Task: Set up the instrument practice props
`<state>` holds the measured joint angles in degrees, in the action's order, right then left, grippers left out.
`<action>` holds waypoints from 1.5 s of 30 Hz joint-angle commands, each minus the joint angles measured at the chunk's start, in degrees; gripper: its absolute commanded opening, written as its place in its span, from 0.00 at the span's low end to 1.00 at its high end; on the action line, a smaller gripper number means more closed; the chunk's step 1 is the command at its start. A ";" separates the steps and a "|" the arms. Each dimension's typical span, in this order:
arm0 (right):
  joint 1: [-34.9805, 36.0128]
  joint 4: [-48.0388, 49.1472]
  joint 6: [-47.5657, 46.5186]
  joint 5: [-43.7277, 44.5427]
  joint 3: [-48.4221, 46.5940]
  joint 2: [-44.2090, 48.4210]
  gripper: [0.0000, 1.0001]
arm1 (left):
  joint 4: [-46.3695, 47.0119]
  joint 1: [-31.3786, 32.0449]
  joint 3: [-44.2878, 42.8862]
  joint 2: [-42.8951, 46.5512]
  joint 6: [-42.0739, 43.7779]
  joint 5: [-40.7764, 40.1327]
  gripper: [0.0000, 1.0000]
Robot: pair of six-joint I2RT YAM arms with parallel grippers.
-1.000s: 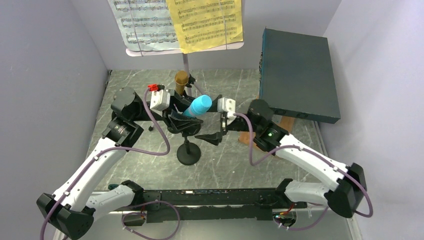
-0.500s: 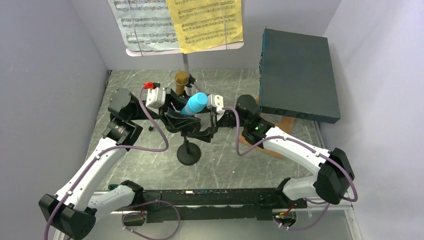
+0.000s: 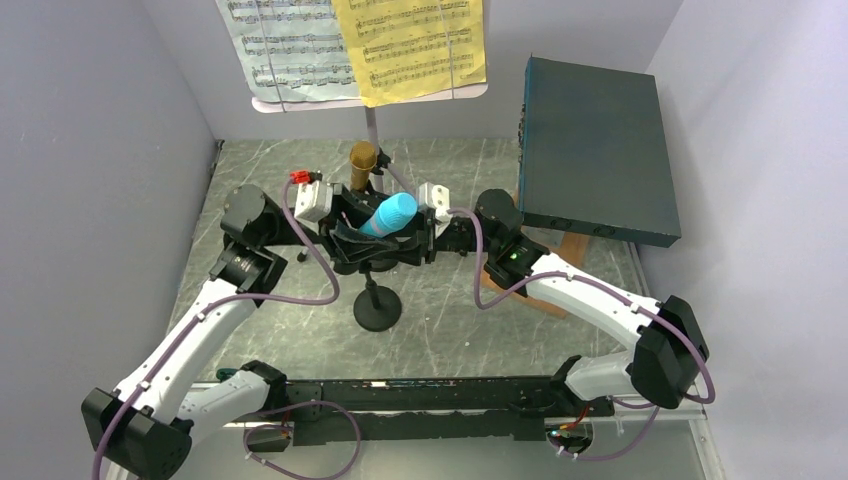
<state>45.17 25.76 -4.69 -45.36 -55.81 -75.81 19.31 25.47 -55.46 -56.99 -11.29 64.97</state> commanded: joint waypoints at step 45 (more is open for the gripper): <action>1.77 -3.95 5.64 0.88 -9.82 -3.16 0.92 | -35.26 -0.07 3.31 19.82 5.13 -32.63 0.95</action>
<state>46.85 20.91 0.56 -43.55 -62.17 -77.80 -10.85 25.32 -52.21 -38.11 -7.53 37.08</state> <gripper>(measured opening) 0.949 0.976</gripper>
